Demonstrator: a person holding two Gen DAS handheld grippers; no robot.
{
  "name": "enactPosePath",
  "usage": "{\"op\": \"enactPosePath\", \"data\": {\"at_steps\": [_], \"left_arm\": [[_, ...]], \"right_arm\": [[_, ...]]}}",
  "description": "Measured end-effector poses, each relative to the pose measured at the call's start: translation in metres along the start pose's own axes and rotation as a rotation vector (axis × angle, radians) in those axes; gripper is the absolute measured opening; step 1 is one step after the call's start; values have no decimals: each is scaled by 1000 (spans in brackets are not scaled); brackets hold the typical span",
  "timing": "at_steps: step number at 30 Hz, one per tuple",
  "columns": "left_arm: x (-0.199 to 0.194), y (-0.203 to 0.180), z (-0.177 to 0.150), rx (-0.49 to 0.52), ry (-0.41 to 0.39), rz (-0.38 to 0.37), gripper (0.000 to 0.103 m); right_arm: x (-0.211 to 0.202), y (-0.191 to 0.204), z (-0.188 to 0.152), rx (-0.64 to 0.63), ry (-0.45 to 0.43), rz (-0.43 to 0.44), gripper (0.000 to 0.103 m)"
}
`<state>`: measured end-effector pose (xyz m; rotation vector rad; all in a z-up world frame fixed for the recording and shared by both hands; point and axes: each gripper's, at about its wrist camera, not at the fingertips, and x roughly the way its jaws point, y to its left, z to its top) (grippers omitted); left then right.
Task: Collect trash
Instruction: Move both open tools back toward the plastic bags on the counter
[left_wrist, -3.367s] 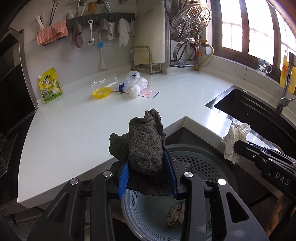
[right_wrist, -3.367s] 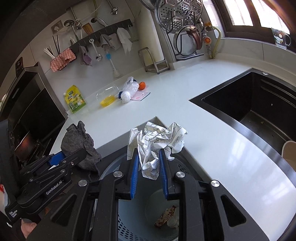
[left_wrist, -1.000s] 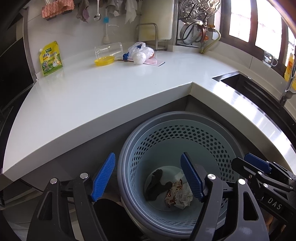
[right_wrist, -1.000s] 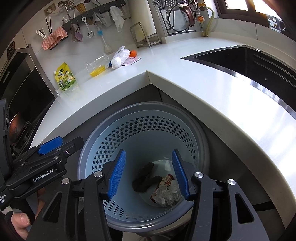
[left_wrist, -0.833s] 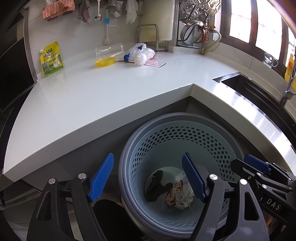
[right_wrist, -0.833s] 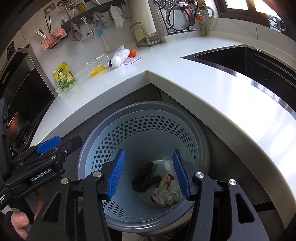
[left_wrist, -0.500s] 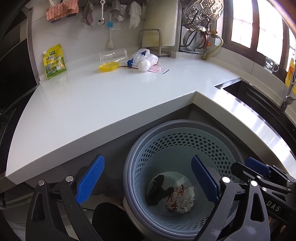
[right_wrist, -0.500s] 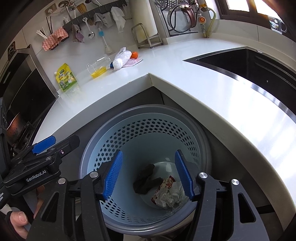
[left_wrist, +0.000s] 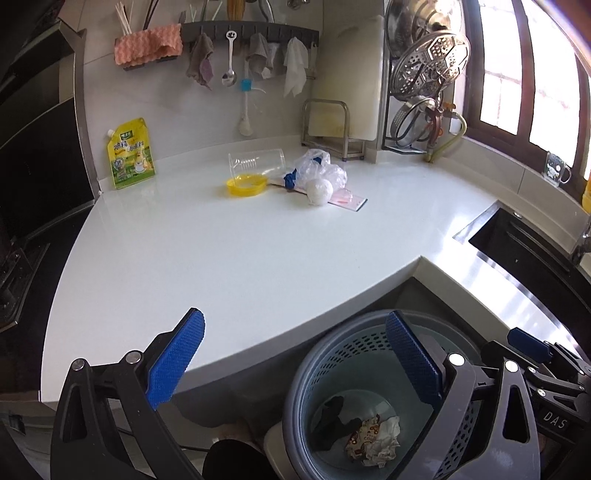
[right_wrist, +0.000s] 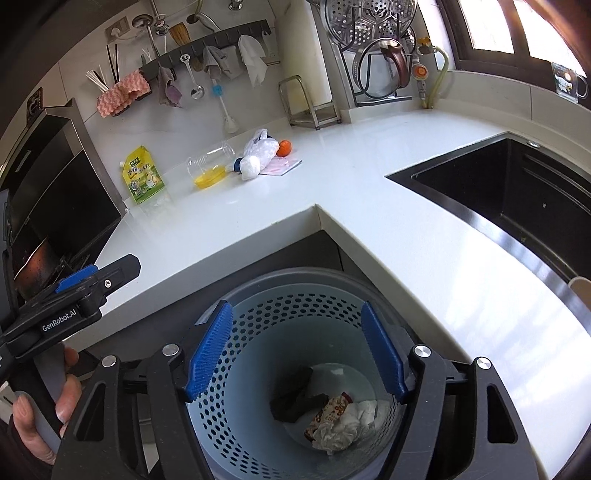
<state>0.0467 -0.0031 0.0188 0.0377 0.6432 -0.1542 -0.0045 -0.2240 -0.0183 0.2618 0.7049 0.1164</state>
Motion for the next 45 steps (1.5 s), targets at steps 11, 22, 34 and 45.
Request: {"op": "enactPosePath", "data": {"at_steps": [11,22,34,45], "left_arm": [[42,50,59,-73,-29,50,97],[98,89,111,-104,-26,80,97],[162,119,141,-98,27,101,97],[189,127,149,-112,55,120,97]], "right_arm": [[38,22,66,-55,-32,20,73],[109,54,125,-101,10,-26,73],[204,77,179,-133,56,-54,73],[259,85,198,-149,115,-131,73]]}}
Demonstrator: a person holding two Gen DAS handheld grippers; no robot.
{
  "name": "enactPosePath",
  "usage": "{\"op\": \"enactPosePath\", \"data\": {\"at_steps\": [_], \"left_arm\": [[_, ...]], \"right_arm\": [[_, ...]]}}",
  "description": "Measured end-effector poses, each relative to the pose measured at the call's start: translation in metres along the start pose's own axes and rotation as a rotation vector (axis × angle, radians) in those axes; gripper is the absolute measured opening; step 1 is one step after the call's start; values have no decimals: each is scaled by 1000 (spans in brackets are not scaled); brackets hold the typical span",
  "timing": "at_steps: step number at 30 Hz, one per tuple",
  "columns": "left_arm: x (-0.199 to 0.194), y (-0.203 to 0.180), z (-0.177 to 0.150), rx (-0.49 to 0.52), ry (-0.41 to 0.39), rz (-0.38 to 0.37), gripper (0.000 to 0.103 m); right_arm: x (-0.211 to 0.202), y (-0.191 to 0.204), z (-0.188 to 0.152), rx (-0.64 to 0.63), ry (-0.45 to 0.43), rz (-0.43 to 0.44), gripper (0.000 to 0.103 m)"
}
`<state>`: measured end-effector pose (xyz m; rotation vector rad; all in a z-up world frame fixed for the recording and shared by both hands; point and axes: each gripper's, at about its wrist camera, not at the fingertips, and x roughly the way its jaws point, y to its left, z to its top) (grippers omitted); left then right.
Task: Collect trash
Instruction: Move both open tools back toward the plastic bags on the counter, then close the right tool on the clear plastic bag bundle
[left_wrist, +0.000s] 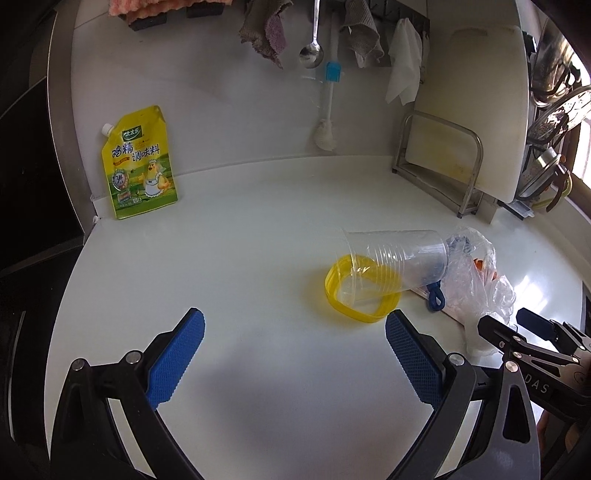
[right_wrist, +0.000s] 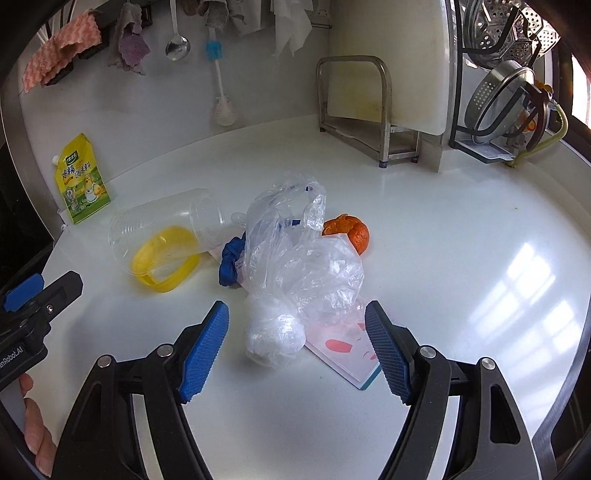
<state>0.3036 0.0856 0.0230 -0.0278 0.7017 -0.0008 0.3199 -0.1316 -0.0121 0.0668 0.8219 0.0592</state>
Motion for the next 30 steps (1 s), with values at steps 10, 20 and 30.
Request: {"op": "enactPosePath", "data": {"at_steps": [10,20,30], "left_arm": [[5,-8,4,1,-2,-1,97],[12,-23,9,-3,-2,-23,97],[29,-18,19,-17,-10,-25,97]], "right_arm": [[12,2,0,-41,27,10,40],[-15,-42,6,57,-20,97,35],[-25,-63,5,44,-67,124,35]]}}
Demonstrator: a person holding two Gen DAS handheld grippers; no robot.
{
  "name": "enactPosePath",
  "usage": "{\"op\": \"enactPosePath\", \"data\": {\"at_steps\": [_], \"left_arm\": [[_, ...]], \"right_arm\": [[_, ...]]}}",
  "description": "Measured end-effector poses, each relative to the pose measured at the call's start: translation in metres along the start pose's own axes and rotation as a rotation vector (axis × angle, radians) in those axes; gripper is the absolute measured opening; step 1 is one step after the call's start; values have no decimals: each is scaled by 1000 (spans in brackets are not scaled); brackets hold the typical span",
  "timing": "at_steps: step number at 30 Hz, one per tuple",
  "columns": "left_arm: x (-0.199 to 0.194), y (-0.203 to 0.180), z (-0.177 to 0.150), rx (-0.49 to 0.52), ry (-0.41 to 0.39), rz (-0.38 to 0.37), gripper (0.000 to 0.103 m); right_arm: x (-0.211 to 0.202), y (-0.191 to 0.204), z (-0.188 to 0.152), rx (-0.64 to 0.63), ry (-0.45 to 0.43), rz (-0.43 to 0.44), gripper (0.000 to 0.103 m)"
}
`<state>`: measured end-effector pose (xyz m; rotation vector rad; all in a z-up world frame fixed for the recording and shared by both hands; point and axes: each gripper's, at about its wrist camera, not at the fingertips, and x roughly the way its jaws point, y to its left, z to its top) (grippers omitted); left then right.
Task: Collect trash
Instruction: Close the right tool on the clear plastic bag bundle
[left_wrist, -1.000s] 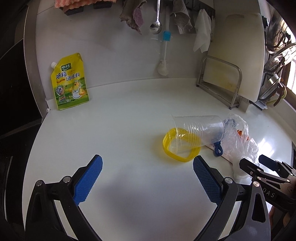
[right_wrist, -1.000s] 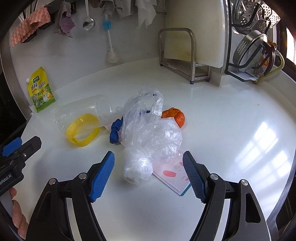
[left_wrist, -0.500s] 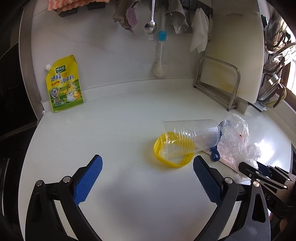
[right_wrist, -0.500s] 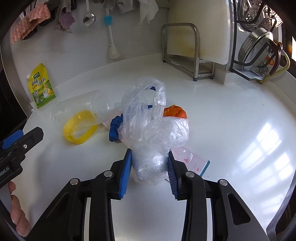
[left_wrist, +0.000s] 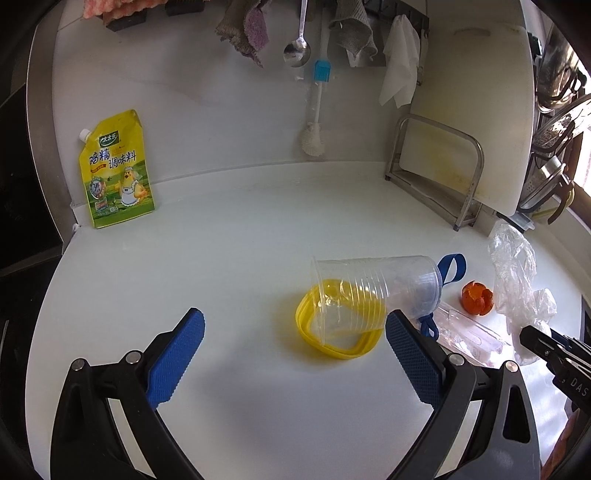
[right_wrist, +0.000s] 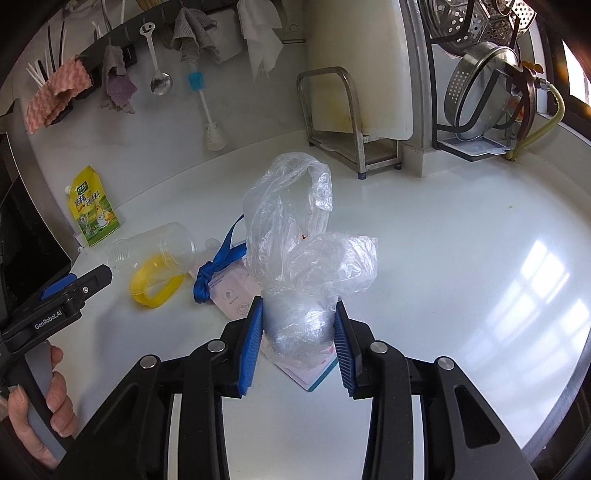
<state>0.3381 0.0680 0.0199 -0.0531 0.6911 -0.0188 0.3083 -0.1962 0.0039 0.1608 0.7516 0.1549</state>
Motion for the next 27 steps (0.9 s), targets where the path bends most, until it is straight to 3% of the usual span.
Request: {"op": "enactPosePath", "data": {"at_steps": [12,17,27], "left_arm": [[30,-8,13,28,8,6,97],[35,-7,19,9,13,-36,97],[33,3,20,-5,-8,-10,97]], "right_arm": [[-3,-13,2,54,-6,87,35],[-5,-10,1,50,-10,100,35],[-7,-11,1,51,-11,114,35]]}}
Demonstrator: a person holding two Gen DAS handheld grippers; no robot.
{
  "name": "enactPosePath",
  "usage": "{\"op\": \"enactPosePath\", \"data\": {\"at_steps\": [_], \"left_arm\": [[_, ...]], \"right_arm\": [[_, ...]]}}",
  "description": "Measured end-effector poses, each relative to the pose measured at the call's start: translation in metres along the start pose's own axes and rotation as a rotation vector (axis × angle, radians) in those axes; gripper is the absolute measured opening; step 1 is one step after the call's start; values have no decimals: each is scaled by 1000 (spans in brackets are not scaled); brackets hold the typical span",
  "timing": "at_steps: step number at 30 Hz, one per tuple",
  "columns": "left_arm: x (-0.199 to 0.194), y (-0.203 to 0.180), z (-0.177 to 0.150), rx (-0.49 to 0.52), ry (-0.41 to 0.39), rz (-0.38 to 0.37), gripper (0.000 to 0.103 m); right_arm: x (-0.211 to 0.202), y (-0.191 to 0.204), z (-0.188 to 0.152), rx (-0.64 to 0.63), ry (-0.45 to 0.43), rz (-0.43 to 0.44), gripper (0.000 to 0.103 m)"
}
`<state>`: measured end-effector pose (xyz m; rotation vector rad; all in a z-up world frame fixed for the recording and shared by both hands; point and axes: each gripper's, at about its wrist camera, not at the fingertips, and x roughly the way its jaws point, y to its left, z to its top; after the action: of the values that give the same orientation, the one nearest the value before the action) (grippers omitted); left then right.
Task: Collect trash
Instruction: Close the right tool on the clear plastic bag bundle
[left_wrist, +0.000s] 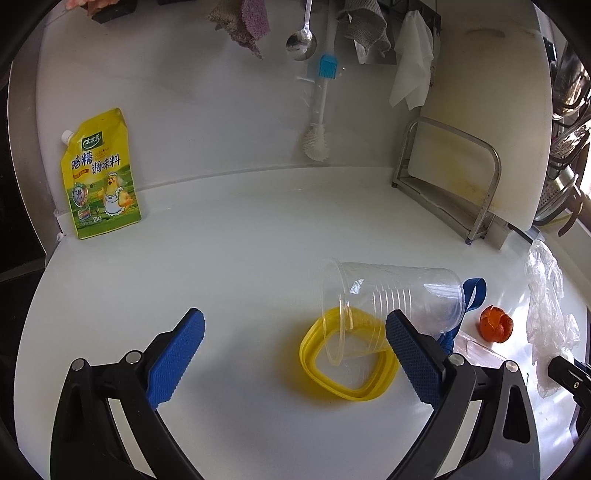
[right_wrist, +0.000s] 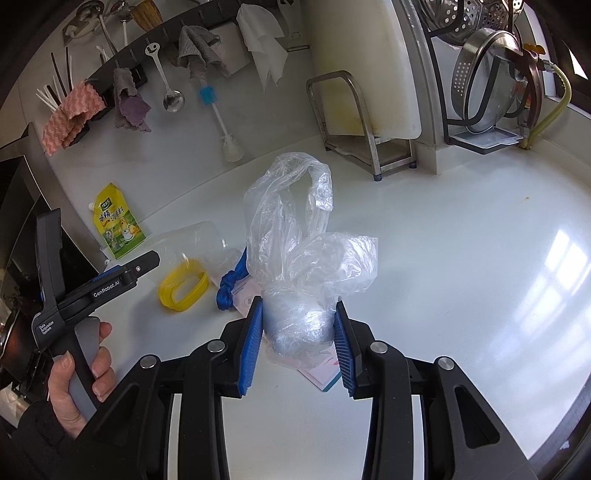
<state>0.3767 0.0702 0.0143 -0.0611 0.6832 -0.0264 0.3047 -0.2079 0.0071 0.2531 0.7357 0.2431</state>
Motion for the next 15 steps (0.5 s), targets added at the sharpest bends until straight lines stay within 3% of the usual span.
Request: {"op": "enactPosePath", "data": {"at_steps": [15], "left_arm": [[-10,3,-5,30,-42,-9,97]], "right_arm": [[-3,-1,0,10,-4,24,35]]}}
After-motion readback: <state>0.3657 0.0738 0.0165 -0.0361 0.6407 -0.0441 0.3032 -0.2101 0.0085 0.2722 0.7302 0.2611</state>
